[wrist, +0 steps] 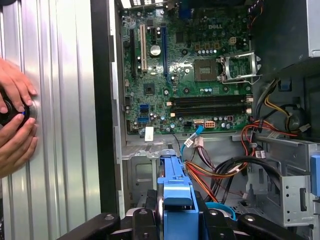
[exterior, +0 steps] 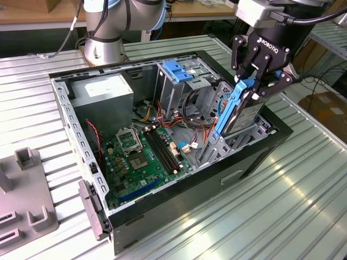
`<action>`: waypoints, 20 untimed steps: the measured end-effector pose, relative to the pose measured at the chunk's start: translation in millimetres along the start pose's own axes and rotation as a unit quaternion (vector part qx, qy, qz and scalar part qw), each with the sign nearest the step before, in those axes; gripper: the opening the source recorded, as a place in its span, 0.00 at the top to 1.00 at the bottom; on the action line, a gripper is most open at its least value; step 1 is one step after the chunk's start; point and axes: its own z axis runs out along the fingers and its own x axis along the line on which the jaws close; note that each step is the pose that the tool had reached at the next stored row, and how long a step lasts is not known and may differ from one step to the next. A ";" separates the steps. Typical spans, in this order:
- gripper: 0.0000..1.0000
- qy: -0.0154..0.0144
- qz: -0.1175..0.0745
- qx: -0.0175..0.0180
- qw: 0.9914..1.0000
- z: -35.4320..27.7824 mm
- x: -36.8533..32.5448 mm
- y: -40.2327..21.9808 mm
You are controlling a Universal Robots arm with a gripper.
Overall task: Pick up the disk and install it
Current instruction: 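Insert the disk into the insertion slot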
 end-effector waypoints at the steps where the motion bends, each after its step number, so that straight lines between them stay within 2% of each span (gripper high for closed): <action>1: 0.63 0.000 0.000 0.000 1.000 0.5 0.0 0.0; 20: 0.63 0.000 0.000 0.000 1.000 7.2 -0.3 0.0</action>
